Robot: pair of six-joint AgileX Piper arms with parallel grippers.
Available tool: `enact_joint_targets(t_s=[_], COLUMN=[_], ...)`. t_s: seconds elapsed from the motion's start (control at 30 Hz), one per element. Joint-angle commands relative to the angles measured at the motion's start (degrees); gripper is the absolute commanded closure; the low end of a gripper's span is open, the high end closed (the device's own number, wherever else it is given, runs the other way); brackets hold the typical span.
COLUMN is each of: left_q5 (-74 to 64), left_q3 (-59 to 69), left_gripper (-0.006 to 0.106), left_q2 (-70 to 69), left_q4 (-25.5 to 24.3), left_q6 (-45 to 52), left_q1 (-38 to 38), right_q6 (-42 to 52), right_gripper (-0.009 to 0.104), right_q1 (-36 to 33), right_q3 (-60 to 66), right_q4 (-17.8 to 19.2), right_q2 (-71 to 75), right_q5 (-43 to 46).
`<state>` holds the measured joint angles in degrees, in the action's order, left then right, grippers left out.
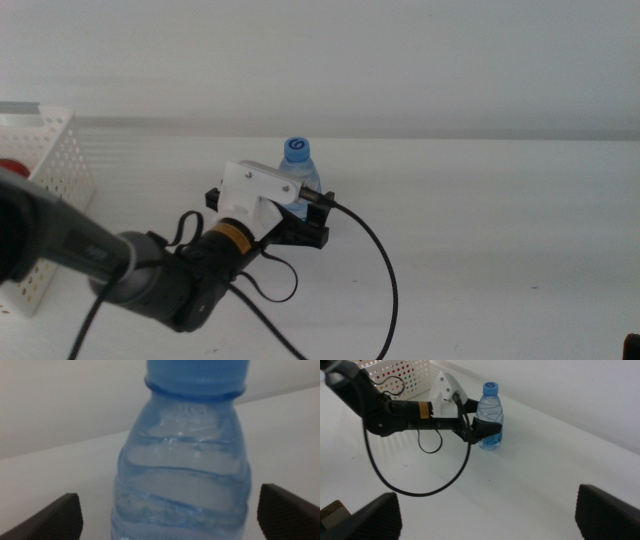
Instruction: Use arms to grab the bottles and put them into the dustbin to the left of the table.
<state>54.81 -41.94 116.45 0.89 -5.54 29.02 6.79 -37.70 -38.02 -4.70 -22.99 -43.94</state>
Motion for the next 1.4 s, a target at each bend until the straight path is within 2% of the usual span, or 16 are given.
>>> enact_joint_targets(t_s=[0.0,0.23,0.33,0.43,0.57,0.6,0.63,0.83,0.93,1.0,1.07,1.23,1.33,1.37], left_q5=[-0.3,-1.1,-2.5,-2.9,-6.8,-7.9,-9.2,-20.6,-33.6,-43.0,-50.1,-67.4,-80.2,-85.2], left_q3=[-2.3,-7.1,-8.7,-9.3,-7.4,-6.2,-4.7,4.6,6.8,7.1,7.1,5.6,1.0,-1.6], left_gripper=[0.007,0.007,0.015,0.037,0.083,0.096,0.102,0.102,0.102,0.102,0.102,0.102,0.102,0.102], left_q2=[1.8,6.0,7.7,8.5,5.2,3.4,1.3,-13.9,-23.0,-28.3,-32.2,-40.3,-41.4,-41.4], left_q4=[0.0,0.7,0.9,0.9,0.5,1.7,2.9,12.5,18.1,24.6,28.0,28.0,23.0,19.7], left_q6=[-0.4,-0.3,-0.3,-0.3,2.8,4.4,6.0,14.3,19.9,25.3,29.3,29.7,29.7,29.2], left_q1=[-0.4,-0.4,-0.5,-0.5,-0.5,-0.5,-0.5,-0.5,-0.5,-1.1,-2.3,-8.5,-13.6,-15.8], right_q6=[0.6,0.6,0.6,0.6,0.6,0.6,0.6,0.6,0.6,0.6,0.6,0.6,0.6,0.6], right_gripper=[0.003,0.003,0.003,0.003,0.003,0.003,0.003,0.003,0.003,0.003,0.003,0.003,0.003,0.003], right_q1=[0.0,0.0,0.0,0.0,0.0,0.0,0.0,0.0,0.0,0.0,0.0,0.0,0.0,0.0], right_q3=[0.0,0.0,0.0,0.0,0.0,0.0,0.0,0.0,0.0,0.0,0.0,0.0,0.0,0.0], right_q4=[0.2,0.2,0.2,0.2,0.2,0.2,0.2,0.2,0.2,0.2,0.2,0.2,0.2,0.2], right_q2=[0.3,0.3,0.3,0.3,0.3,0.3,0.3,0.3,0.3,0.3,0.3,0.3,0.3,0.3], right_q5=[0.1,0.1,0.1,0.1,0.1,0.1,0.1,0.1,0.1,0.1,0.1,0.1,0.1,0.1])
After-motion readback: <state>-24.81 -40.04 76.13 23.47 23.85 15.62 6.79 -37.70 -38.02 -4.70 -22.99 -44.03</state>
